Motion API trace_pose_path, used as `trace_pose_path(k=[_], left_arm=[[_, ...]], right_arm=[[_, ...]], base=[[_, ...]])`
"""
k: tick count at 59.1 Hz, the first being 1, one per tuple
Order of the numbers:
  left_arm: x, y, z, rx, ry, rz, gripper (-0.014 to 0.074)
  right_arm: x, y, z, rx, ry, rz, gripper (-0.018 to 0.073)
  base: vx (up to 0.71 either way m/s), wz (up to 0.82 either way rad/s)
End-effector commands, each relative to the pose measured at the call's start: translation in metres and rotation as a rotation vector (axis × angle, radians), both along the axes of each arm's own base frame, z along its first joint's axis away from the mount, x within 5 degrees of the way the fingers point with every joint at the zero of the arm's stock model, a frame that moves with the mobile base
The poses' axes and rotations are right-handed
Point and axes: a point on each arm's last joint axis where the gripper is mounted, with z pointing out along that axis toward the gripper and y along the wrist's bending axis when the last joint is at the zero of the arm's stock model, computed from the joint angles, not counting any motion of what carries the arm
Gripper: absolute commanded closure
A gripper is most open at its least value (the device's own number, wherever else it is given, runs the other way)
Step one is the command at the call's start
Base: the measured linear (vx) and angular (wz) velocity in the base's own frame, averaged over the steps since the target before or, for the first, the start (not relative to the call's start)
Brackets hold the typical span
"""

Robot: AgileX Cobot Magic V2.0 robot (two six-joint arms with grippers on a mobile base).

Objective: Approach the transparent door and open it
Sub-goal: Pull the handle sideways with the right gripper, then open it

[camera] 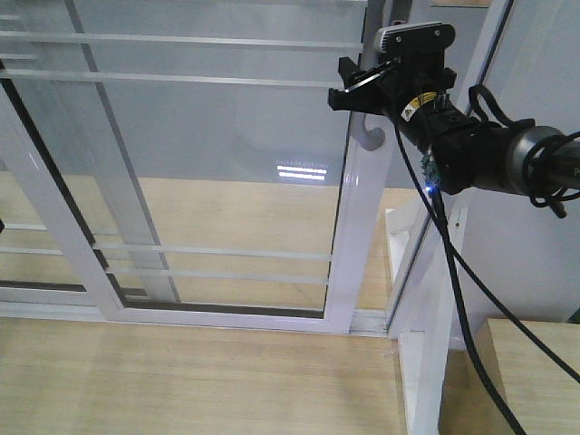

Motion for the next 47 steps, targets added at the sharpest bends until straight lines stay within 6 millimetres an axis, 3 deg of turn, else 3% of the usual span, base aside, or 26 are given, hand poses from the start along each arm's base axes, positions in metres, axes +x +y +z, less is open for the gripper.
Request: trace_pose_path(k=[1, 12, 18, 27, 36, 47], left_arm=[[0.002, -0.002, 0.019, -0.024, -0.117, -0.013, 0.0136], [0.002, -0.002, 0.019, -0.024, -0.117, -0.013, 0.0136], [0.002, -0.002, 0.019, -0.024, -0.117, -0.013, 0.0136], [0.002, -0.002, 0.019, -0.023, -0.115, -0.013, 0.0136], [0.002, -0.002, 0.019, -0.02, -0.113, -0.018, 0.0136], [0.001, -0.011, 0.019, 0.016, -0.117, -0.079, 0.0136]], right_arm=[[-0.008, 0.016, 0.038, 0.035, -0.174, 0.062, 0.0109], [-0.014, 0.038, 0.028, 0.036, -0.162, 0.115, 0.0109], [-0.015, 0.04, 0.026, 0.036, -0.156, 0.12, 0.0109], [-0.026, 0.035, 0.044, 0.047, -0.178, 0.116, 0.0109], [-0.057, 0.018, 0.063, 0.046, -0.196, 0.091, 0.0109], [-0.119, -0.022, 0.074, 0.029, -0.197, -0.019, 0.0109]], base=[[0.0, 0.0], [0.0, 0.0], [0.0, 0.0], [0.0, 0.0], [0.0, 0.0], [0.0, 0.0]])
